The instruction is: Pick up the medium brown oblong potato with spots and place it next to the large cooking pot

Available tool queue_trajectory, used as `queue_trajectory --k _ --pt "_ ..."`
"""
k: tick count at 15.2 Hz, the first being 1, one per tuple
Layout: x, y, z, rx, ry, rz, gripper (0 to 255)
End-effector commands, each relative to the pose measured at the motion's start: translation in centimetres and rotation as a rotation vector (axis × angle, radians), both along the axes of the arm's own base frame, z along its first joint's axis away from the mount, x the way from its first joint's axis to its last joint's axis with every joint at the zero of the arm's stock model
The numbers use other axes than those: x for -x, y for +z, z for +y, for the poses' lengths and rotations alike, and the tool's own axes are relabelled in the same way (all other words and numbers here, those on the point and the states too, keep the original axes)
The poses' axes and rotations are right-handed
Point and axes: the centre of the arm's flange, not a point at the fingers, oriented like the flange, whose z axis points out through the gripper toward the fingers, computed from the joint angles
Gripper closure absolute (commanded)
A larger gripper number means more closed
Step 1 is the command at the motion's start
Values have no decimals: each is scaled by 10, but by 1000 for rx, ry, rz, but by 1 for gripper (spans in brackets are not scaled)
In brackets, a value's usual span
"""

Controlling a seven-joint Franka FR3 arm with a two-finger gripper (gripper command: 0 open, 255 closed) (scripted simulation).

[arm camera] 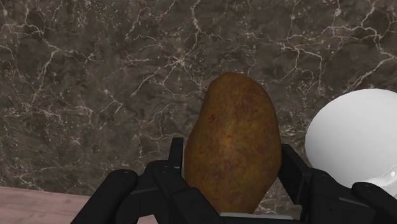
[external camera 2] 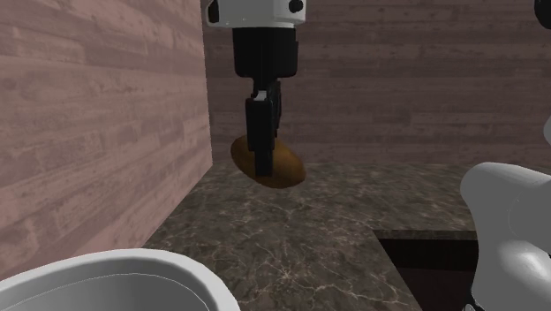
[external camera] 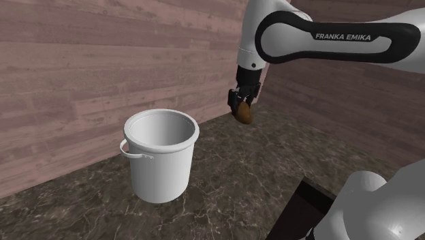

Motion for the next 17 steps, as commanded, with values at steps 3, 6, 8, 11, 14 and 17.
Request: queue_trajectory --k 3,6,8,11,14,17 --pt "0 -21 0 0 0 -1 255" --pt "0 -37 0 0 0 -1 255" --pt "0 -48 0 0 0 -1 255" --pt "0 -63 0 0 0 -1 255" --pt "0 -79 0 0 0 -1 255" --pt "0 -95 0 0 0 -1 255"
